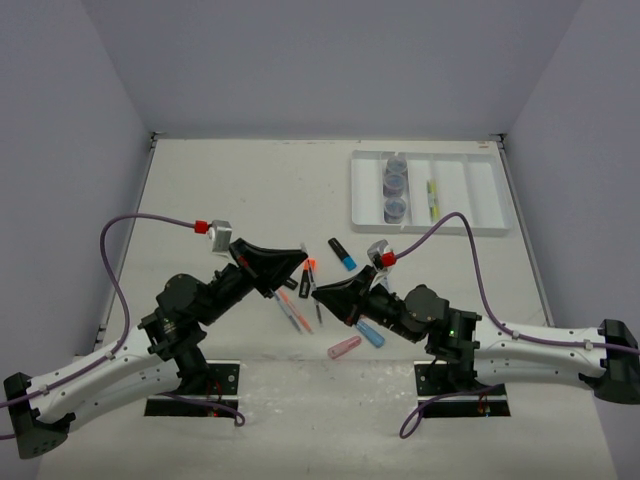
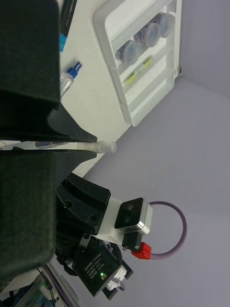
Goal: Sort the stationery into containers
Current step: Close the pen cap on the pen.
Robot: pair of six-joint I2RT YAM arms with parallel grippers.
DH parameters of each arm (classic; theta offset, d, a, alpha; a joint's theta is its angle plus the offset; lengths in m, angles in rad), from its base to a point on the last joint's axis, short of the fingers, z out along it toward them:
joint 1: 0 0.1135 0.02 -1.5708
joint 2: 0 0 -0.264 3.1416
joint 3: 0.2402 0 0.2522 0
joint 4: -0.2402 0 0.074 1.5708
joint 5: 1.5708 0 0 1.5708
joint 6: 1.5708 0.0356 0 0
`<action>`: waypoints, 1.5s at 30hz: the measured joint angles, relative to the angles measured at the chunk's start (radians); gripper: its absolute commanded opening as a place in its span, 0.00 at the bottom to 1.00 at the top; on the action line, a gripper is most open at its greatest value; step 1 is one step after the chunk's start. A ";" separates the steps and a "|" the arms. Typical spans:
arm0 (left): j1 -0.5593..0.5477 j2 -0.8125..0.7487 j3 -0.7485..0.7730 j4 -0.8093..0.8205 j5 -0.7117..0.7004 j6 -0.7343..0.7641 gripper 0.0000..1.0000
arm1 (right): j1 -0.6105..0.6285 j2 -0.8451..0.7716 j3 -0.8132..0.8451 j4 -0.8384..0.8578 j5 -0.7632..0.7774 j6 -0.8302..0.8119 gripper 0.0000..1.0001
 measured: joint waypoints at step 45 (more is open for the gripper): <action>0.005 0.069 0.040 0.024 0.077 -0.033 0.09 | 0.006 -0.004 0.114 -0.069 0.059 -0.233 0.00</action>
